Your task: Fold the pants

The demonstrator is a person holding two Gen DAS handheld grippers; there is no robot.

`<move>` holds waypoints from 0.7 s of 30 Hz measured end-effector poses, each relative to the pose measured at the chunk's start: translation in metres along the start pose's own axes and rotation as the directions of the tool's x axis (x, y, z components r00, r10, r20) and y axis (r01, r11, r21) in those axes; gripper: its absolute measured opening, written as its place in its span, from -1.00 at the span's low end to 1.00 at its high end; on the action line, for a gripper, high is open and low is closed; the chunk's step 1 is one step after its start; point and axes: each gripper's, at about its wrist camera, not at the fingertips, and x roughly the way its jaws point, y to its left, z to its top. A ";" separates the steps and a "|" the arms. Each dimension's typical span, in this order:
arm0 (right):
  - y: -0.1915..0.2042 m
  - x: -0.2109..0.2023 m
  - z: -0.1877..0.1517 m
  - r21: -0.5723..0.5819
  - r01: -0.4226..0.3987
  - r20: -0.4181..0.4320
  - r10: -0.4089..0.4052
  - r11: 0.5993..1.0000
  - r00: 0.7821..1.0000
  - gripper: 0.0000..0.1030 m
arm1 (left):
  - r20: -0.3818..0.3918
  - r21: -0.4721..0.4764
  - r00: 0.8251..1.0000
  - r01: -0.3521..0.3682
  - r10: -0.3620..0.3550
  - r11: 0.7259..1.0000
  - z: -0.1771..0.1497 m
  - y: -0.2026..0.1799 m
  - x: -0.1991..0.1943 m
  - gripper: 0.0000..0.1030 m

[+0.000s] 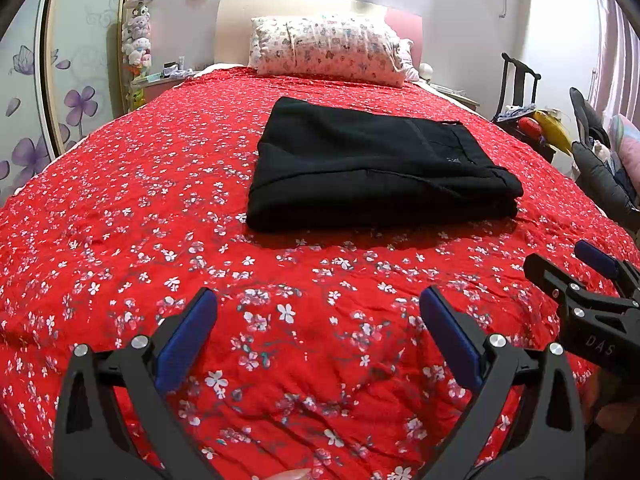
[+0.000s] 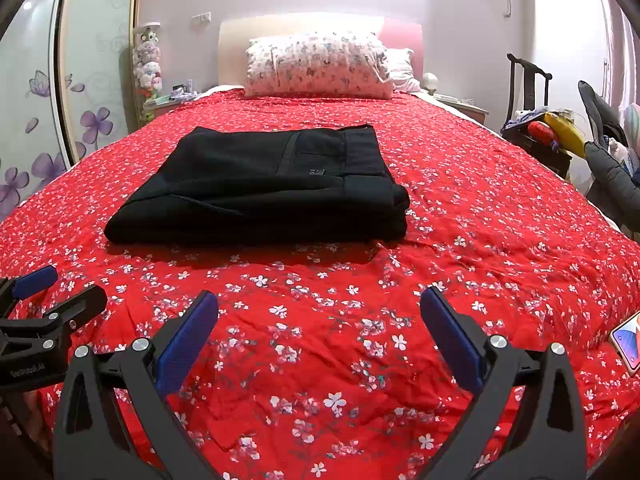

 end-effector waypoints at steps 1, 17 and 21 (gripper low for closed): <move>0.000 0.000 0.000 0.000 0.000 0.000 0.000 1.000 1.000 0.97 | 0.000 0.000 1.000 0.000 0.000 1.000 0.000 0.000 0.000 0.96; 0.000 0.000 0.000 0.001 0.000 -0.001 0.000 1.000 1.000 0.97 | -0.003 -0.002 1.000 -0.008 0.008 1.000 -0.001 0.000 0.001 0.96; 0.000 0.000 -0.001 0.001 0.000 -0.001 0.000 1.000 1.000 0.97 | -0.004 -0.004 1.000 -0.029 0.029 1.000 -0.004 0.002 0.002 0.96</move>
